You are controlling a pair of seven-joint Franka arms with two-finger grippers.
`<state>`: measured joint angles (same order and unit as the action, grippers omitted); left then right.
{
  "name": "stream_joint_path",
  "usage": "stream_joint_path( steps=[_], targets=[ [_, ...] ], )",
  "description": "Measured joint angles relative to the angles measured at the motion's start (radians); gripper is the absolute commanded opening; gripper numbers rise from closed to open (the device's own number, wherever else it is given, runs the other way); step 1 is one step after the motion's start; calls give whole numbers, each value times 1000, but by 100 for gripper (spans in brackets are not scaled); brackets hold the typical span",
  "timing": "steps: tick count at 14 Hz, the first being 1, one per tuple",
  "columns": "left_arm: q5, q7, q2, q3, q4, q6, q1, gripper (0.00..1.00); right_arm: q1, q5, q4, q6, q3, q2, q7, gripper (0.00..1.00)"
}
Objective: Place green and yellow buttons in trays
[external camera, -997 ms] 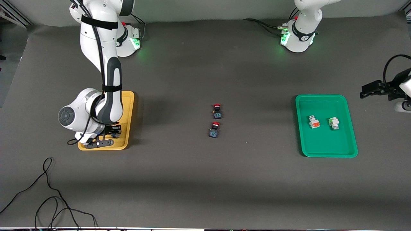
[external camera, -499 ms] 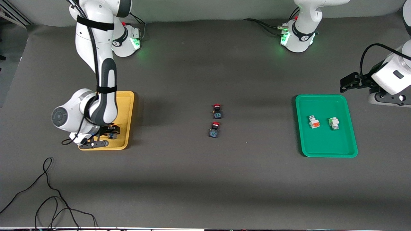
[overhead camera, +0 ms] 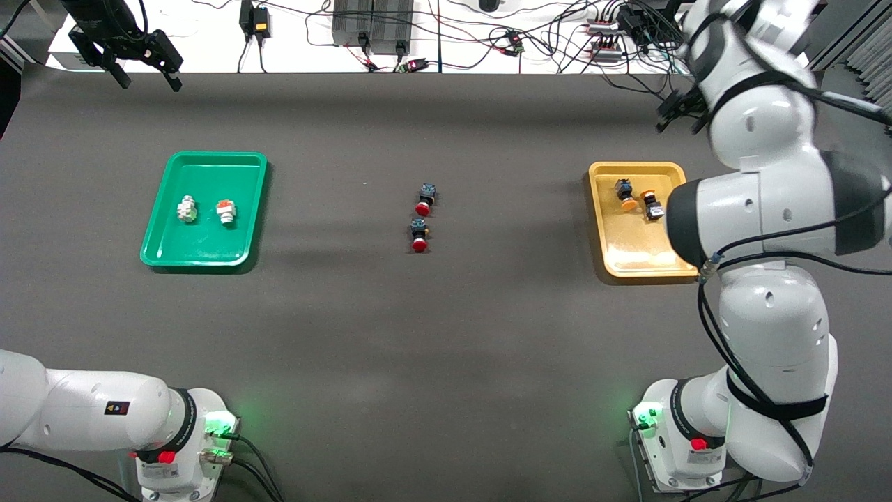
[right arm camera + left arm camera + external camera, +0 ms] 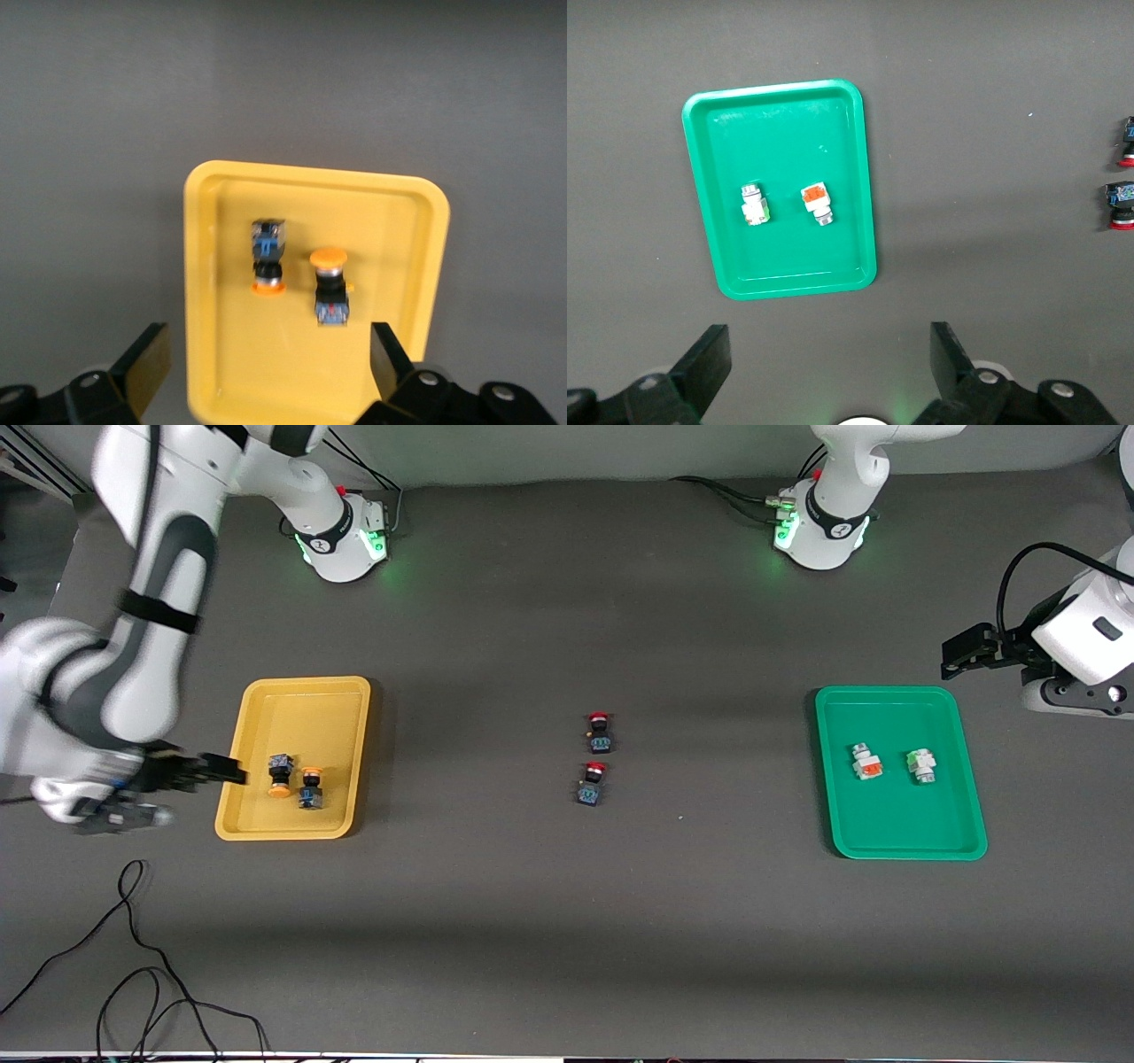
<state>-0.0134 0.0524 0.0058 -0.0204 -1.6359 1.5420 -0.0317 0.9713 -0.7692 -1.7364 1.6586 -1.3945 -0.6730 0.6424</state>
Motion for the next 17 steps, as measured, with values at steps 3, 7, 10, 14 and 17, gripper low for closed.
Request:
stream_joint_path(
  steps=[3, 7, 10, 14, 17],
  targets=[
    [0, 0, 0, 0, 0, 0, 0, 100, 1, 20, 110, -136, -78, 5, -22, 100],
    [0, 1, 0, 1, 1, 0, 0, 100, 4, 108, 305, -272, -113, 5, -136, 100],
    [0, 1, 0, 2, 2, 0, 0, 100, 34, 184, 375, -322, -142, 8, -210, 100],
    [1, 1, -6, 4, 9, -6, 0, 100, -65, 333, 393, -339, 42, 177, -439, 100],
    [1, 1, -8, 7, 10, -13, 0, 100, -285, 536, 393, -339, 416, 375, -593, 100]
  ],
)
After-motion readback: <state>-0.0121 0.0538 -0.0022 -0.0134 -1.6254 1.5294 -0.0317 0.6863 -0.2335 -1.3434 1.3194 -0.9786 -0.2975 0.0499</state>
